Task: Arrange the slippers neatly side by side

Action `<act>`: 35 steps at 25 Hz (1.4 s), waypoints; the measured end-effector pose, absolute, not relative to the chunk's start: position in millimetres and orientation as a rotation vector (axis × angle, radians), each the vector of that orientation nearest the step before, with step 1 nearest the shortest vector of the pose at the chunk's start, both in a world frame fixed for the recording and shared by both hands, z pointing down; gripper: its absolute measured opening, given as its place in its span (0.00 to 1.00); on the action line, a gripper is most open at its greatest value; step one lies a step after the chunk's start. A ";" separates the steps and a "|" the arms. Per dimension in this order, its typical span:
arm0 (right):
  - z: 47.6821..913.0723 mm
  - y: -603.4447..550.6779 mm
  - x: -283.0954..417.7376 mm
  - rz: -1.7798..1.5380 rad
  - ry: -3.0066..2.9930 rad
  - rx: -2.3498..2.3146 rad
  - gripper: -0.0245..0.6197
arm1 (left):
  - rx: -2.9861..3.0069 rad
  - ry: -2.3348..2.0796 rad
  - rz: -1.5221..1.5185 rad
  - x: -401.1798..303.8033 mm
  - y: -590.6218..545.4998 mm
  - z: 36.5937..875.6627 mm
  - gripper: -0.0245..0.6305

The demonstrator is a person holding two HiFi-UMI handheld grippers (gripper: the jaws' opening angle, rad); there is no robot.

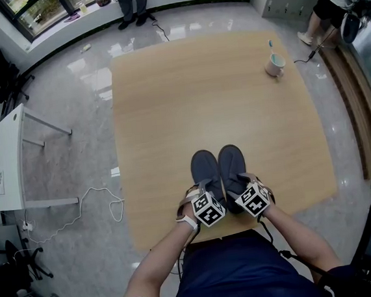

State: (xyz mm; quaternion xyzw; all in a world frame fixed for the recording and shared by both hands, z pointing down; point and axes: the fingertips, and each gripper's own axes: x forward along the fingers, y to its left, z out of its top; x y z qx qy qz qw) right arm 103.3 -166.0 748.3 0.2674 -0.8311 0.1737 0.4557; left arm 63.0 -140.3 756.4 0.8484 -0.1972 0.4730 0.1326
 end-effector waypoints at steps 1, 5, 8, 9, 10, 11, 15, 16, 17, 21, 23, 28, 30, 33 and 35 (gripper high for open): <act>748.4 -166.7 103.3 0.431 -2.050 0.660 0.49 | 2.462 -0.585 1.377 62.7 -141.0 756.3 0.58; 748.8 -168.9 103.7 0.425 -2.057 0.663 0.49 | 2.459 -0.649 1.364 64.4 -144.4 753.7 0.58; 749.6 -169.5 105.0 0.424 -2.058 0.670 0.49 | 2.455 -0.652 1.334 68.7 -145.2 753.7 0.58; 749.9 -169.8 105.0 0.425 -2.056 0.668 0.49 | 2.455 -0.644 1.337 69.2 -145.5 754.4 0.59; 749.8 -170.2 104.7 0.421 -2.054 0.665 0.49 | 2.458 -0.637 1.343 69.1 -145.9 754.0 0.59; 748.4 -170.8 104.0 0.411 -2.056 0.663 0.49 | 2.466 -0.634 1.345 69.0 -146.5 751.6 0.59; 720.1 -184.0 107.5 0.352 -2.113 0.776 0.46 | 2.530 -0.707 1.234 71.2 -152.7 716.9 0.59; 709.5 -188.8 108.8 0.357 -2.135 0.826 0.46 | 2.549 -0.751 1.188 70.0 -156.4 705.6 0.59; 699.6 -192.3 109.7 0.377 -2.161 0.872 0.45 | 2.566 -0.803 1.141 67.8 -160.5 694.6 0.59; 663.2 -196.3 108.1 0.570 -2.297 0.992 0.44 | 2.611 -0.967 0.925 60.3 -170.0 648.1 0.54; 638.2 -197.5 103.4 0.655 -2.375 1.027 0.42 | 2.623 -0.995 0.817 59.7 -170.2 625.1 0.41; 564.5 -200.4 99.4 0.684 -2.551 1.124 0.06 | 2.650 -1.085 0.570 52.7 -169.2 565.4 0.04; 532.6 -199.8 96.6 0.653 -2.643 1.122 0.05 | 2.670 -1.090 0.497 50.7 -166.5 543.1 0.04; 498.8 -195.8 84.1 0.503 -2.726 1.036 0.05 | 2.696 -1.089 0.466 46.2 -162.0 526.4 0.04; 488.9 -191.0 76.1 0.398 -2.751 0.969 0.05 | 2.707 -1.108 0.438 44.3 -162.4 516.2 0.04</act>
